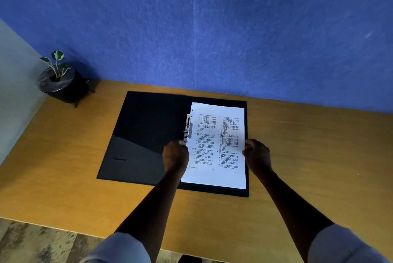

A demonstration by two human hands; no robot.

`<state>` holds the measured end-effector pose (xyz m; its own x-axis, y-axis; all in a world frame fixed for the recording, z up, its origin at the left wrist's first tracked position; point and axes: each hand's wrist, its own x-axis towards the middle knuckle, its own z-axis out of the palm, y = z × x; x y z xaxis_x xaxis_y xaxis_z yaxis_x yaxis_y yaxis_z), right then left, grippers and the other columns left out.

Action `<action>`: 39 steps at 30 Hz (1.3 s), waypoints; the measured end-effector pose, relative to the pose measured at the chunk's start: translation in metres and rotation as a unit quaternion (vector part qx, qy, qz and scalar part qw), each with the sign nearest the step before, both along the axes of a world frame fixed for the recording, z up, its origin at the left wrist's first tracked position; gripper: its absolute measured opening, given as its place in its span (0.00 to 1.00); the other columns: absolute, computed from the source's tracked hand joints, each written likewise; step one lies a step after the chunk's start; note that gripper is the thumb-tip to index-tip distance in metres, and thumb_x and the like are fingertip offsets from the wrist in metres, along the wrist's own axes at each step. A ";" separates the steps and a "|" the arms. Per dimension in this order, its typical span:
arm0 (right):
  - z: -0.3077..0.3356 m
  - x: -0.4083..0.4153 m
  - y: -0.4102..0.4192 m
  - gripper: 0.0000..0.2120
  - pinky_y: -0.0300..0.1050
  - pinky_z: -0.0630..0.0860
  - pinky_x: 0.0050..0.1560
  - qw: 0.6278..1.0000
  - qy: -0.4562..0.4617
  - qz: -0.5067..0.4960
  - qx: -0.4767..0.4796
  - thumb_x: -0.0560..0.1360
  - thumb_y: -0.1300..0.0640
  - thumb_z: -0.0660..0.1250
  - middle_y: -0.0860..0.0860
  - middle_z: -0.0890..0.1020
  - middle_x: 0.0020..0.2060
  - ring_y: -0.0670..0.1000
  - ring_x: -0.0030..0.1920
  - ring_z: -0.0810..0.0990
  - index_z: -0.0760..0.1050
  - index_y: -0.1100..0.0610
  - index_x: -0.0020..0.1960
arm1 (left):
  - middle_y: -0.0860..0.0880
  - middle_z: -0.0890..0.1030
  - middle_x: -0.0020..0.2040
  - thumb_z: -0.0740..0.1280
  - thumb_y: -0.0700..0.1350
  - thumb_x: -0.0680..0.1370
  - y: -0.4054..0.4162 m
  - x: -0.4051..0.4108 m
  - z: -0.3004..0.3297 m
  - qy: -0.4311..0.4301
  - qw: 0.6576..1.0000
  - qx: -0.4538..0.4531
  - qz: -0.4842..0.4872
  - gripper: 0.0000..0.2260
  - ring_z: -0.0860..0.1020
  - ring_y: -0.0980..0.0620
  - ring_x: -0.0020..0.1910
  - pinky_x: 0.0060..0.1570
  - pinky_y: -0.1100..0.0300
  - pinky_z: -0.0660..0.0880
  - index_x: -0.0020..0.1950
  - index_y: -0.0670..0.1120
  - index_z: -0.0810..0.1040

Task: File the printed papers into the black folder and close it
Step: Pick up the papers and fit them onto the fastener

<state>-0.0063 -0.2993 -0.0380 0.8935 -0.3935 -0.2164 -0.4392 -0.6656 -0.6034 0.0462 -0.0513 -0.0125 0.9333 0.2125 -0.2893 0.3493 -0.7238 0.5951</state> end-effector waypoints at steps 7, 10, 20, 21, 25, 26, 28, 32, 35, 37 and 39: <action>0.004 -0.002 0.000 0.15 0.46 0.80 0.49 1.000 0.007 0.009 -0.004 0.75 0.67 0.68 0.57 0.85 0.53 0.55 0.49 0.83 0.79 0.61 0.61 | 0.43 0.86 0.49 0.64 0.39 0.78 0.000 0.000 0.000 0.005 1.000 -0.008 0.002 0.11 0.84 0.44 0.48 0.42 0.60 0.75 0.52 0.46 0.86; 0.007 -0.002 0.000 0.16 0.45 0.78 0.48 1.000 0.016 0.002 0.017 0.75 0.66 0.68 0.57 0.85 0.53 0.54 0.50 0.83 0.78 0.61 0.62 | 0.43 0.86 0.49 0.64 0.40 0.77 0.003 0.001 0.000 0.008 1.000 0.005 -0.010 0.12 0.84 0.43 0.50 0.48 0.56 0.78 0.53 0.46 0.86; 0.007 -0.041 0.000 0.14 0.42 0.78 0.46 1.000 0.023 0.012 -0.010 0.78 0.63 0.68 0.55 0.86 0.51 0.52 0.47 0.83 0.79 0.61 0.62 | 0.47 0.87 0.44 0.67 0.42 0.75 0.029 -0.013 -0.011 0.035 0.997 0.027 -0.057 0.08 0.84 0.46 0.45 0.41 0.61 0.74 0.45 0.48 0.87; 0.006 -0.045 0.002 0.14 0.43 0.77 0.45 1.000 0.024 0.012 -0.009 0.77 0.64 0.68 0.56 0.86 0.51 0.52 0.46 0.83 0.79 0.61 0.62 | 0.47 0.87 0.44 0.67 0.42 0.75 0.030 -0.015 -0.012 0.036 0.997 0.028 -0.062 0.08 0.84 0.47 0.45 0.41 0.62 0.73 0.46 0.48 0.87; 0.008 -0.055 0.009 0.12 0.47 0.79 0.47 1.000 0.027 0.012 0.004 0.76 0.65 0.69 0.57 0.86 0.50 0.55 0.47 0.83 0.80 0.62 0.60 | 0.48 0.87 0.46 0.67 0.41 0.76 0.033 -0.025 -0.014 0.038 0.997 0.027 -0.060 0.09 0.84 0.48 0.46 0.40 0.63 0.70 0.48 0.48 0.87; 0.008 -0.056 0.010 0.12 0.48 0.80 0.48 0.999 0.030 0.012 0.008 0.76 0.65 0.69 0.57 0.85 0.50 0.55 0.47 0.83 0.80 0.62 0.59 | 0.48 0.87 0.46 0.67 0.41 0.76 0.032 -0.027 -0.015 0.043 0.997 0.024 -0.059 0.09 0.84 0.48 0.46 0.40 0.63 0.70 0.48 0.48 0.87; 0.010 -0.057 0.013 0.13 0.43 0.78 0.46 0.999 0.032 0.016 0.012 0.76 0.65 0.69 0.57 0.85 0.51 0.54 0.48 0.83 0.80 0.62 0.60 | 0.48 0.87 0.45 0.67 0.42 0.77 0.031 -0.030 -0.014 0.050 0.997 0.018 -0.062 0.08 0.84 0.49 0.45 0.39 0.64 0.70 0.48 0.48 0.87; 0.009 -0.059 0.013 0.14 0.28 0.68 0.37 0.999 0.033 0.031 0.004 0.76 0.65 0.69 0.56 0.85 0.53 0.49 0.45 0.80 0.80 0.60 0.61 | 0.48 0.87 0.46 0.67 0.42 0.77 0.031 -0.033 -0.014 0.045 0.996 0.024 -0.074 0.08 0.83 0.49 0.45 0.41 0.63 0.69 0.49 0.48 0.86; 0.010 -0.060 0.012 0.17 0.29 0.72 0.41 0.999 0.030 0.027 0.016 0.75 0.63 0.72 0.57 0.84 0.55 0.50 0.48 0.82 0.78 0.61 0.63 | 0.48 0.87 0.48 0.68 0.46 0.79 0.035 -0.037 -0.019 0.039 0.994 0.031 -0.097 0.08 0.81 0.53 0.43 0.41 0.62 0.73 0.52 0.47 0.85; 0.009 -0.064 0.011 0.24 0.43 0.81 0.50 0.998 0.027 0.040 0.031 0.73 0.59 0.75 0.57 0.81 0.57 0.54 0.53 0.83 0.75 0.60 0.67 | 0.47 0.86 0.51 0.69 0.49 0.78 0.039 -0.043 -0.021 0.023 0.992 0.009 -0.125 0.12 0.83 0.52 0.47 0.45 0.60 0.77 0.58 0.45 0.83; 0.007 -0.071 0.009 0.32 0.51 0.80 0.57 0.996 0.037 0.081 0.027 0.72 0.54 0.77 0.56 0.78 0.61 0.54 0.57 0.80 0.70 0.59 0.72 | 0.47 0.84 0.54 0.72 0.52 0.76 0.044 -0.050 -0.022 0.009 0.984 -0.013 -0.175 0.19 0.83 0.52 0.49 0.47 0.58 0.79 0.64 0.47 0.79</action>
